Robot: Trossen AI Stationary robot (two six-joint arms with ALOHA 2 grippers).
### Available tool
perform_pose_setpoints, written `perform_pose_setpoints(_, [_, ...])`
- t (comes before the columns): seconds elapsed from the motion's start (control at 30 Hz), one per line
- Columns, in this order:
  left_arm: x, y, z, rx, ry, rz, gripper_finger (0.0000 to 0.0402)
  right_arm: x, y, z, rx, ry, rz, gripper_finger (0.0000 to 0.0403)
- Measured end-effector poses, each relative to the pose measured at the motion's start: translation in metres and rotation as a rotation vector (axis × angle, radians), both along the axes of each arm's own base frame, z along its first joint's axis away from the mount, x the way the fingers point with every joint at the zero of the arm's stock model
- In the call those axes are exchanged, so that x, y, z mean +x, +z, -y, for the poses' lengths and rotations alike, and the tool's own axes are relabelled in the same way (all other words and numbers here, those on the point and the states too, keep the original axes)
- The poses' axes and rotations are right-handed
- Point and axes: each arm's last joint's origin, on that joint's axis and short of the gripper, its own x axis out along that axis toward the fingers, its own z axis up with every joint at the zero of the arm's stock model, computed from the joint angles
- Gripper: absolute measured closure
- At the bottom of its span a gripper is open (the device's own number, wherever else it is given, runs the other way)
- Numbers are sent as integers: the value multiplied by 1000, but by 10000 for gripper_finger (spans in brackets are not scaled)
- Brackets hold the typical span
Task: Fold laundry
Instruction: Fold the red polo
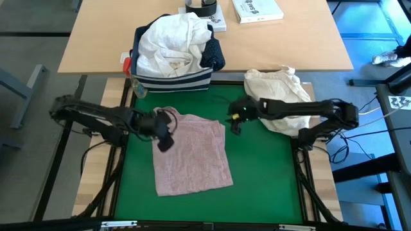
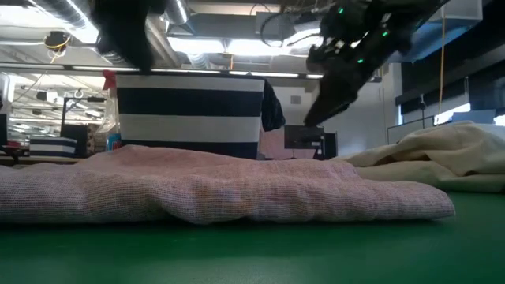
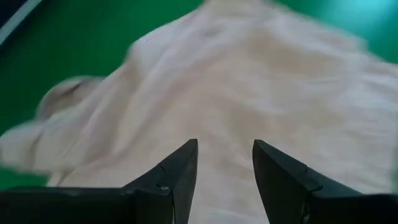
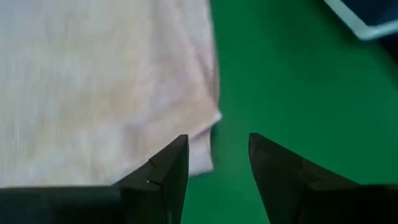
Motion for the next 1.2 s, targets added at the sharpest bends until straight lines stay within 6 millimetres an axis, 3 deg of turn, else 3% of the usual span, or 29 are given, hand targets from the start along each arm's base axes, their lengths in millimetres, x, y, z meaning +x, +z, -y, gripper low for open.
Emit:
perform_pose_setpoints(0.13, [-33, -38, -29, -116, 186, -34, 253, 7, -16, 20, 133, -148, 16, 235])
perform_pose_setpoints(0.3, [-64, -73, -48, -221, 448, -67, 253, 13, -29, 25, 204, -217, 16, 235])
perform_pose_setpoints(0.63, [-90, -123, -66, -238, 547, -181, 253, 20, -35, 26, 212, -190, 35, 235])
perform_pose_setpoints(0.97, [-82, -141, -71, -212, 486, 0, 255, 24, -35, 25, 208, -113, 72, 235])
perform_pose_setpoints(1.2, [-78, -141, -71, -160, 313, 9, 313, 29, -56, 24, 377, -121, 17, 235])
